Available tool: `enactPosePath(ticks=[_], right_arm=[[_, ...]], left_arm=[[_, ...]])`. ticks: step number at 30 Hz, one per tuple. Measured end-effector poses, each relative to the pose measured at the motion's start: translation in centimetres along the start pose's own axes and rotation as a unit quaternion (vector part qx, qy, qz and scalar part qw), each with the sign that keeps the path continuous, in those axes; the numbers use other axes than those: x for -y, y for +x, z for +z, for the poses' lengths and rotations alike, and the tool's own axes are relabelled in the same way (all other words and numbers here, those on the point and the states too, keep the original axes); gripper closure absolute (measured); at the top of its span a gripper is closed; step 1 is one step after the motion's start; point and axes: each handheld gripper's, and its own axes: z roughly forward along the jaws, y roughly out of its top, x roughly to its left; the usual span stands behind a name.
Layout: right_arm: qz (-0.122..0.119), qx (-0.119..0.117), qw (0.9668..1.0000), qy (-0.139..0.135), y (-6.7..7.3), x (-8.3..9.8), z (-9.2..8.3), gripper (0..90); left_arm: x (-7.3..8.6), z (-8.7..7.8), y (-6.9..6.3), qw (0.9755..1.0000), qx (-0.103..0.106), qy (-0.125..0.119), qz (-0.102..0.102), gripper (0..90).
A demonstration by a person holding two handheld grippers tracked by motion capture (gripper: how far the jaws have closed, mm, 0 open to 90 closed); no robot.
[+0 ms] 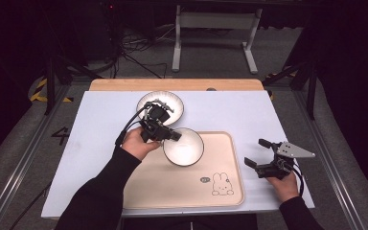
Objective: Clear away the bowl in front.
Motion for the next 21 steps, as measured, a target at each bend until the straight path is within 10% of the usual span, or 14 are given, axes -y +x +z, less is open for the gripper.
enactPosePath(ticks=[21], right_arm=[[0.0,0.0,1.0,-0.001,0.0,0.0,0.0,0.6]], left_arm=[[0.4,3.1,-0.3,0.9972,-0.019,0.071,0.016,80.9]])
